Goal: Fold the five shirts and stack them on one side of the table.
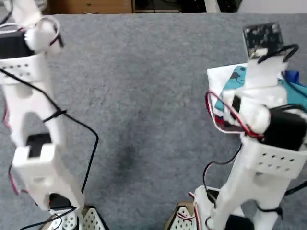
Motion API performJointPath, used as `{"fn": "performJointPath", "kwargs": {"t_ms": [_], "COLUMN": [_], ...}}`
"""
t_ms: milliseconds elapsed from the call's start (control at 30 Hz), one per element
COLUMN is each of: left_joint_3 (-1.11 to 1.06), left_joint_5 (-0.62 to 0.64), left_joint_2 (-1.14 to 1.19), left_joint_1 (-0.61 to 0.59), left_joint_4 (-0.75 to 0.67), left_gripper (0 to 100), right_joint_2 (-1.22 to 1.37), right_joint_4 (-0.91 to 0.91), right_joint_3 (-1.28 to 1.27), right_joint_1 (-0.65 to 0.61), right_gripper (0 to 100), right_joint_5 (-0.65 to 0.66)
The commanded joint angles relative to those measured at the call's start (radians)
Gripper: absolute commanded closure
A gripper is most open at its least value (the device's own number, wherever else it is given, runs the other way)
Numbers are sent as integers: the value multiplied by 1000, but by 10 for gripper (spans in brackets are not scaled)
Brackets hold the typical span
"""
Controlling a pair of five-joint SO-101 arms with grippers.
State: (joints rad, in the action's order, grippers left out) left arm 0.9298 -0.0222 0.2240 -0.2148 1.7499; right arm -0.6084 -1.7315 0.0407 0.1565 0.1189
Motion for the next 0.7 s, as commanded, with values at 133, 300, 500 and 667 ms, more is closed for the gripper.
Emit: {"fn": "performJointPath", "kwargs": {"t_ms": [133, 300, 500, 667], "left_joint_3": [-790, -1257, -1674, -1947], "left_joint_5": [-110, -118, -118, -118], "left_joint_2": [-472, -700, -926, -1063], "left_joint_1": [-29, -52, -51, -52], "left_joint_4": [-158, -433, -666, -824], "left_gripper": [981, 981, 980, 980], "right_joint_2": [-237, -443, -694, -894], "right_joint_4": [216, 410, 652, 727], "right_joint_3": [-452, -725, -1092, -1343], "right_joint_1": [-18, -15, -15, -22], "right_gripper": [994, 994, 994, 994], "right_joint_5": [-28, -29, -26, -31]}}
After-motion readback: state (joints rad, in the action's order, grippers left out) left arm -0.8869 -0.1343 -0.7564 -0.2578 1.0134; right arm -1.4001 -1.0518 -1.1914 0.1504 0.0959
